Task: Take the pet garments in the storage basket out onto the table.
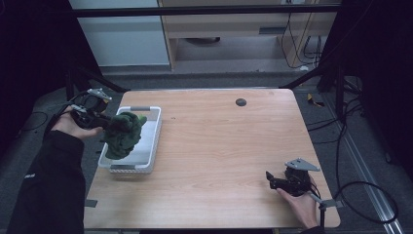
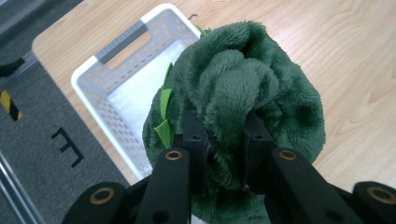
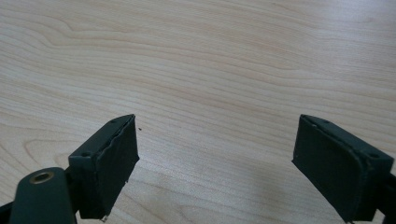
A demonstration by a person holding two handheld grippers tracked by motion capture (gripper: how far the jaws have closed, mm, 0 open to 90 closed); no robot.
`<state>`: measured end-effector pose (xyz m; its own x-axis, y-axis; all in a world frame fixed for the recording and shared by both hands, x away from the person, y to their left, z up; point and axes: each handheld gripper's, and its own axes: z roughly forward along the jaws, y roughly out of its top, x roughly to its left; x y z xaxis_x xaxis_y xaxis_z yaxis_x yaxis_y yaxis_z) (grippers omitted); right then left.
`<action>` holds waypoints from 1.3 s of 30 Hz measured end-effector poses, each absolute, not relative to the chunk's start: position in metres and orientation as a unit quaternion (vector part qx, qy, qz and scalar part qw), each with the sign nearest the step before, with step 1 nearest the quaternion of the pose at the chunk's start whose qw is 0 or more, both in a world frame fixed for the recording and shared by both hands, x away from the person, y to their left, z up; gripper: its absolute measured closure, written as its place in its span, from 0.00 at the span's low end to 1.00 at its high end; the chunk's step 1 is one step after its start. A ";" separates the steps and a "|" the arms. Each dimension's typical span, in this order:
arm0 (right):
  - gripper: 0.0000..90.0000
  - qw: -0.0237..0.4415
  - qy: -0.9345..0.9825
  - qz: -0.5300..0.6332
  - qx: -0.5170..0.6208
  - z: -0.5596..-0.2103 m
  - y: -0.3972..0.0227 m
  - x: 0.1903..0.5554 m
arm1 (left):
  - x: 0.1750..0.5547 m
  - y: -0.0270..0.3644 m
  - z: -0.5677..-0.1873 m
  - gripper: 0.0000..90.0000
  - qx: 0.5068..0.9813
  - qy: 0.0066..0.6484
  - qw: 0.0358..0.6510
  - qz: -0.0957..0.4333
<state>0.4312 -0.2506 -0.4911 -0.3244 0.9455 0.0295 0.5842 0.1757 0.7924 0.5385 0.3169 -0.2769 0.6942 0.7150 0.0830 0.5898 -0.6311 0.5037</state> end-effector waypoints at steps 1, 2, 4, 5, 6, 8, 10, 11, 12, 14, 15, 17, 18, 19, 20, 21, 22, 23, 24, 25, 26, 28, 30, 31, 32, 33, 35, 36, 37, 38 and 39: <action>0.16 0.246 0.726 0.367 0.527 -0.491 -0.251 0.431 | 0.537 0.314 -0.276 0.84 0.895 0.360 0.227 0.136; 0.16 0.246 0.726 0.367 0.527 -0.491 -0.251 0.431 | 0.537 0.312 -0.275 0.84 0.897 0.354 0.227 0.136; 0.16 0.246 0.726 0.367 0.527 -0.491 -0.251 0.431 | 0.536 0.311 -0.275 0.84 0.899 0.350 0.227 0.135; 0.16 0.246 0.726 0.367 0.527 -0.491 -0.251 0.431 | 0.534 0.306 -0.274 0.84 0.902 0.342 0.229 0.132; 0.16 0.246 0.726 0.368 0.526 -0.491 -0.251 0.431 | 0.532 0.303 -0.274 0.84 0.904 0.335 0.229 0.132; 0.16 0.246 0.726 0.368 0.527 -0.491 -0.251 0.431 | 0.530 0.298 -0.273 0.84 0.908 0.327 0.229 0.131; 0.16 0.246 0.726 0.367 0.527 -0.491 -0.251 0.431 | 0.528 0.294 -0.273 0.84 0.911 0.317 0.229 0.129; 0.16 0.246 0.726 0.367 0.527 -0.491 -0.251 0.431 | 0.528 0.292 -0.272 0.84 0.913 0.312 0.228 0.129; 0.16 0.246 0.726 0.367 0.527 -0.491 -0.251 0.431 | 0.527 0.290 -0.273 0.84 0.914 0.310 0.229 0.128; 0.16 0.247 0.726 0.367 0.526 -0.491 -0.251 0.431 | 0.525 0.286 -0.272 0.84 0.917 0.301 0.228 0.126; 0.16 0.247 0.726 0.368 0.526 -0.491 -0.251 0.431 | 0.524 0.284 -0.272 0.84 0.918 0.299 0.230 0.125; 0.16 0.247 0.726 0.368 0.526 -0.491 -0.251 0.431 | 0.523 0.280 -0.271 0.84 0.922 0.287 0.228 0.124; 0.16 0.246 0.726 0.368 0.526 -0.491 -0.251 0.431 | 0.521 0.278 -0.270 0.84 0.925 0.279 0.226 0.123; 0.16 0.247 0.726 0.368 0.526 -0.491 -0.251 0.431 | 0.520 0.276 -0.270 0.84 0.927 0.275 0.225 0.123; 0.16 0.247 0.726 0.368 0.526 -0.491 -0.251 0.431 | 0.520 0.276 -0.270 0.84 0.927 0.275 0.225 0.123; 0.16 0.247 0.726 0.368 0.526 -0.491 -0.251 0.431 | 0.518 0.271 -0.270 0.84 0.930 0.264 0.226 0.121; 0.16 0.247 0.726 0.368 0.526 -0.491 -0.251 0.431 | 0.517 0.268 -0.270 0.84 0.931 0.258 0.227 0.121; 0.16 0.247 0.726 0.368 0.526 -0.491 -0.251 0.431 | 0.515 0.265 -0.270 0.84 0.933 0.252 0.227 0.120; 0.16 0.247 0.726 0.368 0.526 -0.491 -0.251 0.431 | 0.515 0.265 -0.270 0.84 0.933 0.252 0.227 0.120; 0.16 0.247 0.726 0.367 0.526 -0.491 -0.251 0.431 | 0.513 0.258 -0.271 0.84 0.937 0.242 0.224 0.119; 0.16 0.246 0.726 0.368 0.526 -0.491 -0.250 0.431 | 0.512 0.255 -0.271 0.84 0.937 0.238 0.226 0.118; 0.16 0.247 0.726 0.368 0.526 -0.491 -0.251 0.431 | 0.511 0.251 -0.271 0.84 0.939 0.232 0.225 0.118; 0.16 0.247 0.726 0.368 0.526 -0.491 -0.251 0.431 | 0.507 0.240 -0.270 0.84 0.943 0.214 0.225 0.116; 0.16 0.247 0.726 0.368 0.526 -0.490 -0.251 0.431 | 0.507 0.237 -0.270 0.84 0.944 0.210 0.227 0.114; 0.16 0.247 0.726 0.368 0.526 -0.490 -0.251 0.431 | 0.506 0.233 -0.269 0.84 0.946 0.204 0.226 0.114; 0.16 0.247 0.726 0.368 0.526 -0.490 -0.251 0.431 | 0.505 0.230 -0.269 0.84 0.947 0.200 0.226 0.113; 0.16 0.247 0.726 0.368 0.526 -0.490 -0.251 0.431 | 0.504 0.223 -0.268 0.84 0.950 0.190 0.222 0.113; 0.16 0.246 0.726 0.368 0.526 -0.490 -0.251 0.431 | 0.503 0.219 -0.268 0.84 0.951 0.185 0.222 0.112; 0.16 0.247 0.726 0.368 0.526 -0.490 -0.251 0.431 | 0.503 0.219 -0.268 0.84 0.951 0.185 0.222 0.112; 0.16 0.246 0.726 0.369 0.526 -0.490 -0.251 0.431 | 0.503 0.212 -0.268 0.84 0.952 0.177 0.223 0.110; 0.16 0.246 0.726 0.369 0.526 -0.490 -0.251 0.431 | 0.502 0.209 -0.267 0.84 0.953 0.171 0.223 0.109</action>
